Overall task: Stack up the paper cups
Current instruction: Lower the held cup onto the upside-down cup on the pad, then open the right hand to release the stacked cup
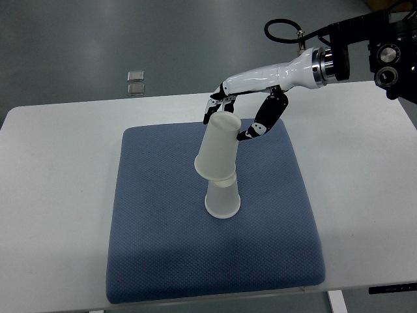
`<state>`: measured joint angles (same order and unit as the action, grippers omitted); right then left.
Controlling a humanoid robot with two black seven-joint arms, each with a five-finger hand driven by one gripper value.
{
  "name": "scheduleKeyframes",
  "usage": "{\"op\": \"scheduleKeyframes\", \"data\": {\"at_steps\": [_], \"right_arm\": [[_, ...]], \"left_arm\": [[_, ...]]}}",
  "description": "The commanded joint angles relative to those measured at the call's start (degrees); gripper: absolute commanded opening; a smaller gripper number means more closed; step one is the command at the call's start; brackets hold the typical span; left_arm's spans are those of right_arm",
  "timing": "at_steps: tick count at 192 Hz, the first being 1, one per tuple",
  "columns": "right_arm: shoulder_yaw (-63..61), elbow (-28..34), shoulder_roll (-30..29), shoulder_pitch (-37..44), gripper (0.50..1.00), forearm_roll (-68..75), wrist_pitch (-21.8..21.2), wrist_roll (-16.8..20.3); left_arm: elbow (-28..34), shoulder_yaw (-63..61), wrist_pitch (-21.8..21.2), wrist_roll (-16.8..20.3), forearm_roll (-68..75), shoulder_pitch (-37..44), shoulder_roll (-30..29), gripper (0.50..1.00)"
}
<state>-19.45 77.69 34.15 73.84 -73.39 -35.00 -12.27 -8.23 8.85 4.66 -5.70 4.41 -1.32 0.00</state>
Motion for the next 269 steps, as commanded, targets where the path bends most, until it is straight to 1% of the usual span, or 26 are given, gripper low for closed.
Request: {"op": "scheduleKeyframes", "data": {"at_steps": [1,61,155,166,185,197,198,200,201,208,209,216,217,228,269], "right_arm": [[0.3,0.1,-0.4,-0.2,0.664,-1.1,0.0,0.2],[0.6,1.7,-0.3,-0.4,0.664,-3.3,0.0,0.2],[0.6,1.8,-0.5,-1.9,0.662,-4.9,0.0,0.3],[0.6,1.8,-0.5,-2.0,0.668,-4.9,0.0,0.3],[0.6,1.8,-0.4,-2.3,0.690,-4.9,0.0,0.6],[0.6,1.8,-0.4,-2.3,0.729,-4.9,0.0,0.7],[0.6,1.8,-0.4,-2.4,0.739,-4.9,0.0,0.7],[0.6,1.8,-0.4,-2.4,0.740,-4.9,0.0,0.7],[0.6,1.8,-0.4,-2.4,0.752,-4.9,0.0,0.7],[0.6,1.8,-0.4,-2.4,0.782,-4.9,0.0,0.7],[0.6,1.8,-0.4,-2.4,0.793,-4.9,0.0,0.7],[0.6,1.8,-0.4,-2.4,0.815,-4.9,0.0,0.7],[0.6,1.8,-0.4,-2.4,0.825,-4.9,0.0,0.7],[0.6,1.8,-0.4,-2.4,0.852,-4.9,0.0,0.7],[0.6,1.8,-0.2,-2.4,0.860,-4.8,0.0,0.7]], "left_arm": [[0.1,0.0,0.0,0.0,0.0,0.0,0.0,1.000],[0.0,-0.1,0.0,0.0,0.1,0.0,0.0,1.000],[0.0,0.0,0.0,0.0,0.0,0.0,0.0,1.000],[0.0,0.0,0.0,0.0,0.0,0.0,0.0,1.000],[0.0,0.0,0.0,0.0,0.0,0.0,0.0,1.000],[0.0,0.0,0.0,0.0,0.0,0.0,0.0,1.000],[0.0,0.0,0.0,0.0,0.1,0.0,0.0,1.000],[0.0,0.0,0.0,0.0,0.1,0.0,0.0,1.000],[0.0,0.0,0.0,0.0,0.1,0.0,0.0,1.000],[0.1,0.0,0.0,0.0,0.1,0.0,0.0,1.000],[0.0,-0.1,0.0,0.0,0.1,0.0,0.0,1.000],[0.0,0.0,0.1,0.0,0.0,0.0,0.0,1.000],[0.1,-0.1,0.0,0.0,0.1,0.0,0.0,1.000],[0.0,-0.1,0.0,0.0,0.0,0.0,0.0,1.000],[0.1,0.0,0.0,0.0,0.0,0.0,0.0,1.000]]}}
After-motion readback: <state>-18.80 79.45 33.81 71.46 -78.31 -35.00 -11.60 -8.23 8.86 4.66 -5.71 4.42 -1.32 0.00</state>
